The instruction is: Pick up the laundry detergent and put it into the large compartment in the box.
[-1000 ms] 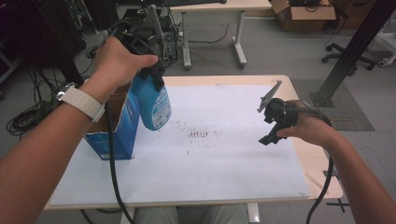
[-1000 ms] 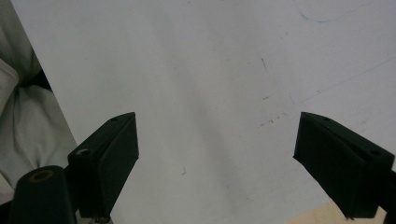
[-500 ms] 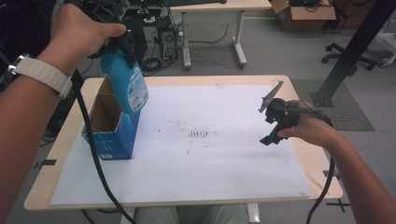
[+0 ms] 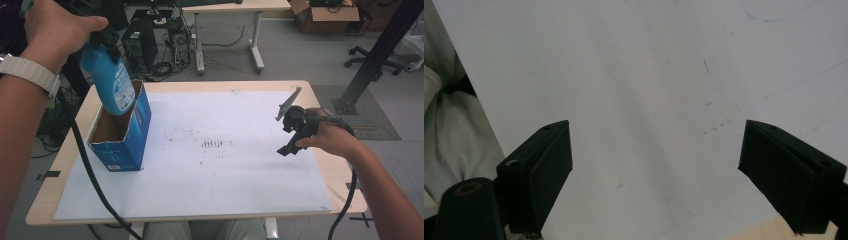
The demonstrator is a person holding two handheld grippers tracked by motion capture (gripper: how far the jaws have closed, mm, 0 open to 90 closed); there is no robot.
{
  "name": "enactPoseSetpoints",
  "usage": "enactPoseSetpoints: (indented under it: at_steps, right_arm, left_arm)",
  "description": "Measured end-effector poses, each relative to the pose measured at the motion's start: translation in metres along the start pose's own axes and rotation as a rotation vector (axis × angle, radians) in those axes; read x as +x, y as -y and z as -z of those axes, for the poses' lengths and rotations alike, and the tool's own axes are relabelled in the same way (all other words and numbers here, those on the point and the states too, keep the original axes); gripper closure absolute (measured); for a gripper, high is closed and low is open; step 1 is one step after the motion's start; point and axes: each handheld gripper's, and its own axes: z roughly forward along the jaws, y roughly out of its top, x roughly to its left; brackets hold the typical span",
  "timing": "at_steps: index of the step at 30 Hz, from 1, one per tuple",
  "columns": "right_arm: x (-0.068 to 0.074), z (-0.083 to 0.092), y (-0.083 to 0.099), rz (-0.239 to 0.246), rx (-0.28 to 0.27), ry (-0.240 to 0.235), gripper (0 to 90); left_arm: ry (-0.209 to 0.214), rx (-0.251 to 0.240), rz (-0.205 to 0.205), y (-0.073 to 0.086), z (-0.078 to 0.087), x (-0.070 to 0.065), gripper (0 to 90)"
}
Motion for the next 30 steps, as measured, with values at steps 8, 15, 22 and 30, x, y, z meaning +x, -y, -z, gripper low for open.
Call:
enactPoseSetpoints:
  at_steps: [8, 15, 22, 30]
  right_arm:
    - [-0.001, -0.002, -0.001, -0.004, -0.002, 0.0, 13.7]
    - [-0.001, -0.004, -0.002, 0.0, 0.0, -0.004, 13.7]
    - [-0.001, -0.004, -0.002, -0.008, 0.004, -0.002, 13.7]
    - [-0.002, -0.007, -0.001, -0.014, 0.011, -0.002, 13.7]
  left_arm:
    - [-0.039, 0.005, 0.033, 0.003, -0.014, 0.014, 37.2]
    - [-0.047, 0.02, 0.039, 0.006, -0.04, 0.022, 37.2]
    - [-0.069, 0.022, 0.033, 0.01, -0.067, 0.027, 37.2]
    - [-0.06, 0.039, 0.054, 0.018, -0.103, 0.035, 37.2]
